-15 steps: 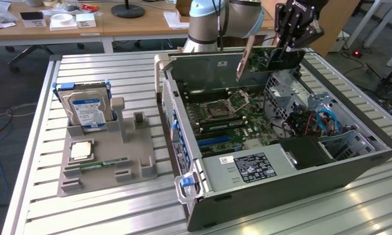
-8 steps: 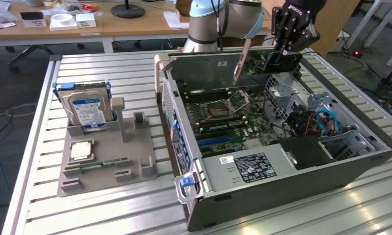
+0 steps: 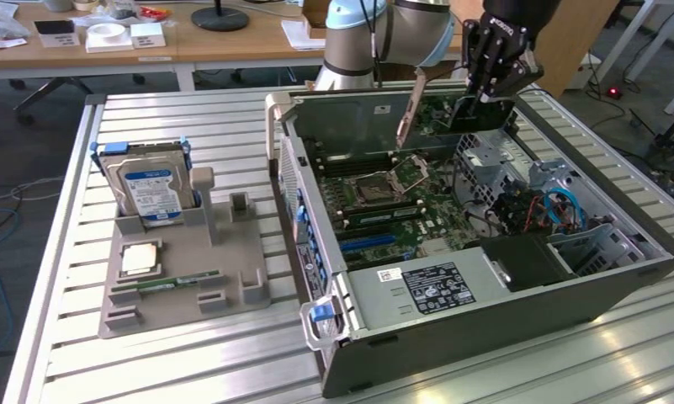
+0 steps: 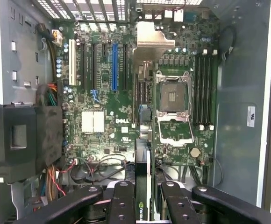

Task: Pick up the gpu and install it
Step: 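Insert the gpu into the slot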

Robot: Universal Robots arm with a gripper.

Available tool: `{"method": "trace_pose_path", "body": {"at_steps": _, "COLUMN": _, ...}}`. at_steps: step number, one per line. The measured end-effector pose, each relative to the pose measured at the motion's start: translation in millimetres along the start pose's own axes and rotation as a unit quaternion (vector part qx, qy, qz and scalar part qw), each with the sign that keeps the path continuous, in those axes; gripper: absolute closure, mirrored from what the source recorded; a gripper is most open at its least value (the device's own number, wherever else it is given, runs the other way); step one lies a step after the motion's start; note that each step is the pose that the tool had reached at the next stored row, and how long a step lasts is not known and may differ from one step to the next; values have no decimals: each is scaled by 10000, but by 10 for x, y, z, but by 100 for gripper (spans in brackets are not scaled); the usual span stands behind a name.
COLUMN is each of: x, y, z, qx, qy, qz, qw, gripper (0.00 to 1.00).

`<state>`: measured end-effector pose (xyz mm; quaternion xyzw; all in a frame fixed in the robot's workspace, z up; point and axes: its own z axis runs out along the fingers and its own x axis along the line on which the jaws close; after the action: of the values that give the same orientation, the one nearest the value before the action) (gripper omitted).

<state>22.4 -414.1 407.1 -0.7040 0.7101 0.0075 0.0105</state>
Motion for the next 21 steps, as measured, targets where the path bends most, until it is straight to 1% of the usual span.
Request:
{"method": "trace_pose_path", "body": {"at_steps": 8, "x": 44, "y": 51, "z": 53, "qx": 0, "qy": -1, "qz": 1, "qw": 10000, "gripper": 74}}
{"method": "trace_pose_path", "body": {"at_steps": 18, "x": 45, "y": 54, "z": 58, "qx": 0, "qy": -1, "qz": 1, "qw": 10000, "gripper": 74}}
{"method": "trace_pose_path", "body": {"at_steps": 21, "x": 45, "y": 58, "z": 74, "qx": 0, "qy": -1, "qz": 2, "qw": 10000, "gripper": 74}}
